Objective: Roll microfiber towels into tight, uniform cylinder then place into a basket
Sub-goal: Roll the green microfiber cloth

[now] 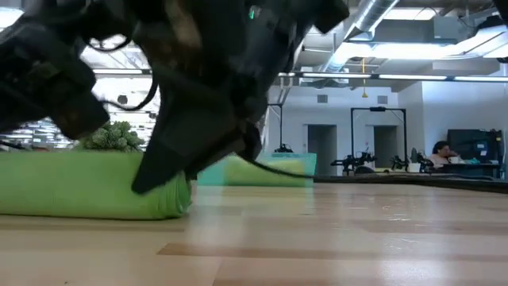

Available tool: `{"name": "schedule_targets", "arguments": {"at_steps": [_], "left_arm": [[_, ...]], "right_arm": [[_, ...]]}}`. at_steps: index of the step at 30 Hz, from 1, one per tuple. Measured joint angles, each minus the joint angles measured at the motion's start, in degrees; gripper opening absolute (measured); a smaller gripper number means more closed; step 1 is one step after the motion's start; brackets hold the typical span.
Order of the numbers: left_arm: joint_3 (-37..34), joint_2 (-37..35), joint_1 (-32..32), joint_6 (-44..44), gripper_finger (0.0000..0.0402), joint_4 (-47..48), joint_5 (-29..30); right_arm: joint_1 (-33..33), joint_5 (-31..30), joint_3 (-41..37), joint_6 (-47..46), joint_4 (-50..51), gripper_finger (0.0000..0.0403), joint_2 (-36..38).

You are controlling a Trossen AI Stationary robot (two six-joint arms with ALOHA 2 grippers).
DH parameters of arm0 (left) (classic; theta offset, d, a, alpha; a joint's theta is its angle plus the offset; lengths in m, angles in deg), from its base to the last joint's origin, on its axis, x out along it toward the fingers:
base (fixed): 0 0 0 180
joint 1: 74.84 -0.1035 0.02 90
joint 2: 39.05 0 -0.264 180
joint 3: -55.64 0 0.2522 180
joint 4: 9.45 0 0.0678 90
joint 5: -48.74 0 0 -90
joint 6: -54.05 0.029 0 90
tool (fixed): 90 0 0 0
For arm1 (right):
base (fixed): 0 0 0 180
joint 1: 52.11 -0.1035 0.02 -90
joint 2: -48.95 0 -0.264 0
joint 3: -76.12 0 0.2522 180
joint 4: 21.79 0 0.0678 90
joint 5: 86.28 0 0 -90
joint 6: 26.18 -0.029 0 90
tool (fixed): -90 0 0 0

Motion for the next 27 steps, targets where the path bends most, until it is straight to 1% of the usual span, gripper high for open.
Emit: {"name": "schedule_targets", "arguments": {"at_steps": [2, 4, 8, 12, 14, 18, 20, 24, 27], "left_arm": [[-1.7, 0.9, -0.1, -0.6, 0.0029, -1.5, -1.6], [-3.3, 2.0, -0.1, -0.3, 0.0029, -5.0, -3.3], [-4.9, 3.2, -0.1, 0.3, 0.0029, -11.5, -4.5], [-5.2, 3.3, -0.1, -0.1, 0.0029, -11.7, -4.4], [-5.2, 3.3, -0.3, -0.1, 0.0029, -10.6, -4.6], [-5.2, 3.3, -0.3, 0.2, 0.0029, -10.5, -4.5], [-5.2, 3.3, -0.3, 0.3, 0.0029, -10.5, -4.5], [-5.2, 3.4, -0.3, 0.4, 0.0029, -10.4, -4.7], [-5.2, 3.4, -0.3, 0.4, 0.0029, -10.2, -5.2]], "right_arm": [[0.2, -0.4, 0.0, 0.3, -0.7, 0.0046, -0.5], [0.2, -0.4, 0.0, 1.7, -0.9, 0.0046, -0.6], [0.2, 0.2, -0.1, 3.5, -0.5, 0.0047, -0.5], [0.4, -1.1, -0.2, 3.8, -0.8, 0.0048, -0.5], [0.3, -2.4, -0.2, 6.2, -1.3, 0.0055, -0.5], [0.4, -2.7, -0.2, 8.2, -1.2, 0.0084, -0.5], [0.4, -2.7, -0.3, 8.5, -1.1, 0.0103, -0.5], [0.4, -2.8, -0.3, 12.8, -0.9, 0.0145, -0.5], [0.4, -2.3, -0.3, 13.9, -0.1, 0.0174, -0.2]]}}
